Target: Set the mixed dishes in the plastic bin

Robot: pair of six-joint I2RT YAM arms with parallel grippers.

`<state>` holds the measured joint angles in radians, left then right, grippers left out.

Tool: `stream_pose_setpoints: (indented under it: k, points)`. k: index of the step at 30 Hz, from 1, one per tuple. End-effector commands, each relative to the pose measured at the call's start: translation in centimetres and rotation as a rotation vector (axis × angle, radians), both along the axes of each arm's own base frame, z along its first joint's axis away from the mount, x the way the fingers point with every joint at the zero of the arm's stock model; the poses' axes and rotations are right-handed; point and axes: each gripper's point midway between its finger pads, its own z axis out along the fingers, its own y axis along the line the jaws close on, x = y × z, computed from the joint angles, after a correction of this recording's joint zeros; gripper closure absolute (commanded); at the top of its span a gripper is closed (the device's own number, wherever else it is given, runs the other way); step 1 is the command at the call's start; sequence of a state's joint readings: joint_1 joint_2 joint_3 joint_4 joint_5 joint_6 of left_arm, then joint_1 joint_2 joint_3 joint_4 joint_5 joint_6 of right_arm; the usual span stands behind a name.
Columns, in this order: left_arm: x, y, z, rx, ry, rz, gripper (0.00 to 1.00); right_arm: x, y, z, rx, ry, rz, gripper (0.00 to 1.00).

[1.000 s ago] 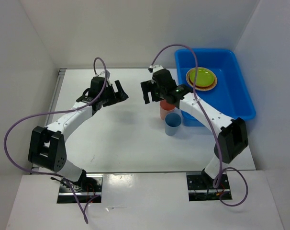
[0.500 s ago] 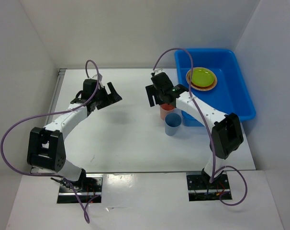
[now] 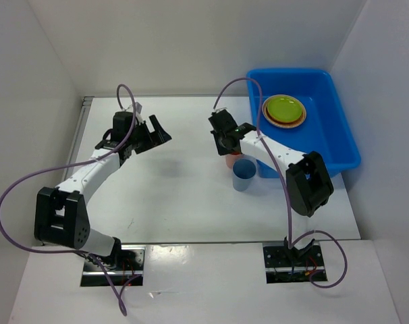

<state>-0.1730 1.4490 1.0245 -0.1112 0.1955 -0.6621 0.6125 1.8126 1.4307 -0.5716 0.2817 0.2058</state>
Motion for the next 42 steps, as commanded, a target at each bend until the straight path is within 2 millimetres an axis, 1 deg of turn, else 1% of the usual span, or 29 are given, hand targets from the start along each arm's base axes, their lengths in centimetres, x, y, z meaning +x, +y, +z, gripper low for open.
stream_pose_setpoints:
  k: [1,2,3,5,8,9,11,12,14,15,16,18,19,20,21,22,24,26,28,30,32,33,34,35,36,38,40,41,42]
  points:
    - [0.1,0.5,2.5,-0.013,-0.066,0.000,0.01,2.3,0.6,2.1,0.029,-0.096,-0.041,0.93]
    - [0.0,0.5,2.9,-0.014,-0.075,0.000,0.01,2.4,0.3,2.2,0.018,-0.104,-0.052,0.98]
    - [-0.2,0.4,2.8,-0.017,-0.065,-0.008,0.01,2.7,0.3,2.7,0.018,-0.119,-0.059,1.00]
    - [-0.2,0.6,4.0,-0.026,-0.094,-0.007,0.01,3.3,-0.4,3.8,-0.005,-0.151,-0.100,1.00]
    - [-0.3,0.6,4.5,-0.028,-0.107,-0.007,0.01,4.3,-1.4,8.2,-0.001,-0.261,-0.171,1.00]
    - [-0.5,0.5,4.9,-0.035,-0.115,-0.016,0.01,4.5,-1.5,11.4,0.036,-0.318,-0.184,1.00]
    - [-0.6,0.5,4.7,-0.034,-0.106,-0.016,0.01,4.7,-2.0,15.0,0.064,-0.387,-0.213,1.00]
    - [-0.6,0.5,4.7,-0.034,-0.106,-0.016,0.01,4.9,-2.6,18.2,0.087,-0.449,-0.255,1.00]
    - [-0.9,0.5,4.9,-0.034,-0.106,-0.016,0.01,4.1,-4.3,22.1,0.106,-0.520,-0.324,1.00]
    - [-0.9,0.6,5.2,-0.028,-0.118,-0.020,0.01,3.8,-5.3,24.3,0.129,-0.570,-0.380,1.00]
    - [-1.0,0.4,5.3,-0.032,-0.118,-0.028,0.01,3.4,-7.2,26.6,0.159,-0.612,-0.416,1.00]
    - [-1.3,0.5,6.1,-0.035,-0.139,-0.029,0.01,2.9,-9.3,28.7,0.217,-0.663,-0.479,1.00]
    - [-1.5,0.4,5.7,-0.039,-0.129,-0.036,0.01,2.0,-11.7,30.8,0.266,-0.712,-0.525,1.00]
    - [-1.6,0.4,6.2,-0.040,-0.141,-0.037,0.01,1.7,-12.8,30.3,0.272,-0.711,-0.545,1.00]
    - [-1.6,0.4,6.2,-0.040,-0.141,-0.037,0.01,1.7,-14.7,30.6,0.303,-0.722,-0.581,1.00]
    - [-1.6,0.4,6.2,-0.040,-0.141,-0.037,0.01,0.7,-16.0,31.5,0.334,-0.742,-0.598,1.00]
    - [-1.7,0.6,5.7,-0.043,-0.130,-0.035,0.01,0.5,-18.0,30.4,0.350,-0.723,-0.614,1.00]
    - [-2.1,0.5,4.9,-0.037,-0.097,-0.052,0.01,0.2,-18.4,29.4,0.350,-0.713,-0.630,1.00]
    - [-2.4,0.5,5.3,-0.037,-0.098,-0.052,0.01,0.3,-18.1,28.0,0.333,-0.666,-0.627,1.00]
    - [-2.2,0.6,6.1,-0.025,-0.113,-0.060,0.01,0.5,-18.0,28.0,0.326,-0.632,-0.639,1.00]
    - [-1.5,0.9,7.7,-0.069,-0.156,0.011,0.00,0.1,-19.1,28.5,0.314,-0.643,-0.711,1.00]
    - [-1.8,0.0,7.7,-0.100,-0.171,-0.043,0.00,0.1,-18.9,28.1,0.304,-0.648,-0.684,1.00]
    - [-2.2,-1.0,7.0,-0.100,-0.147,-0.083,0.01,0.2,-20.1,28.2,0.311,-0.664,-0.721,1.00]
    - [-1.9,-0.5,7.3,-0.045,-0.122,-0.043,0.01,-0.2,-20.1,28.3,0.329,-0.678,-0.714,1.00]
    - [-1.8,-0.4,7.1,-0.001,-0.127,-0.052,0.01,0.0,-19.8,26.6,0.323,-0.655,-0.703,1.00]
    - [-1.3,0.1,6.7,0.010,-0.125,-0.044,0.01,0.7,-20.5,25.6,0.294,-0.645,-0.716,1.00]
    - [-0.9,0.0,4.9,0.002,-0.091,-0.057,0.01,1.6,-21.0,23.9,0.237,-0.615,-0.749,1.00]
    - [-0.7,-0.2,4.4,-0.004,-0.091,-0.066,0.01,2.6,-21.4,21.8,0.187,-0.565,-0.768,1.00]
    - [-0.6,-0.4,3.5,-0.007,-0.064,-0.075,0.01,3.0,-21.7,20.9,0.152,-0.544,-0.784,1.00]
